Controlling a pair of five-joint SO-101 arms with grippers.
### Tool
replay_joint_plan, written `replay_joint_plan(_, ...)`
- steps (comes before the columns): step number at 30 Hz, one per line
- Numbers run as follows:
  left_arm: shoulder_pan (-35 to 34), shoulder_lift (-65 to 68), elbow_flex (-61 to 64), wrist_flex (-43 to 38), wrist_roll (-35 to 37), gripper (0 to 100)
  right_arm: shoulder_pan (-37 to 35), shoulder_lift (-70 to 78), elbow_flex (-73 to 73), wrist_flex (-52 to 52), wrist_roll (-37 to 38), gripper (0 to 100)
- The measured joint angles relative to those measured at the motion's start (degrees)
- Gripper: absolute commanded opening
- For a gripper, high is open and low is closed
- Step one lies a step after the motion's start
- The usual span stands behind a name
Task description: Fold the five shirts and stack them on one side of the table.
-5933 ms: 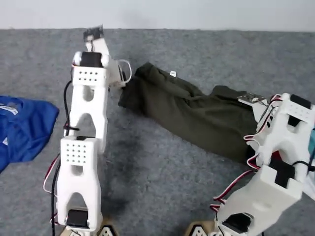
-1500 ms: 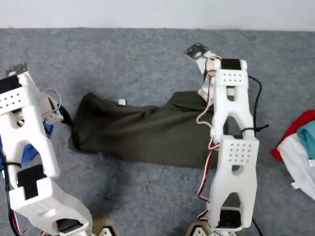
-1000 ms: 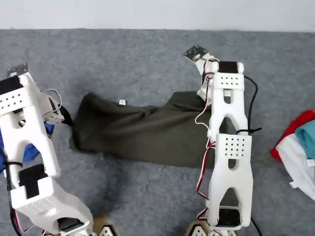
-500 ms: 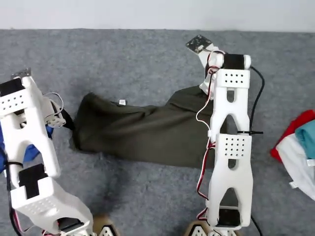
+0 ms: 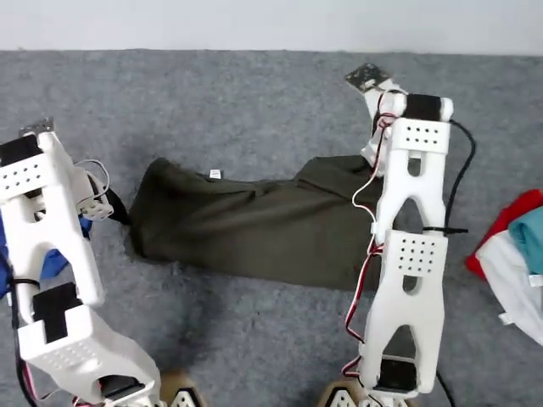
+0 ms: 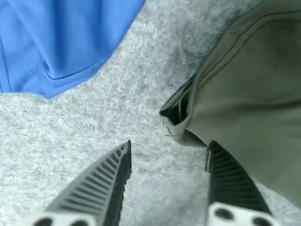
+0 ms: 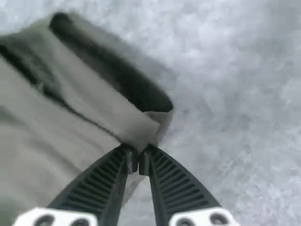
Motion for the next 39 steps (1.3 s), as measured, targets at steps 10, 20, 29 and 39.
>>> replay_joint_plan(10,0.00,0.00,1.58,0.00,-0.18,25,-7.30,-17.14,31.56,0.00,4.57,0.9)
replay_joint_plan(20,0.00,0.00,5.19,0.00,-0.18,25,-7.56,-28.31,56.88,-0.18,10.73,2.7)
replay_joint_plan(29,0.00,0.00,5.19,0.00,-0.18,25,-6.68,-39.82,67.87,-3.52,11.87,13.2)
replay_joint_plan(39,0.00,0.00,5.19,0.00,-0.18,25,-14.15,-65.05,68.75,0.00,9.76,12.9)
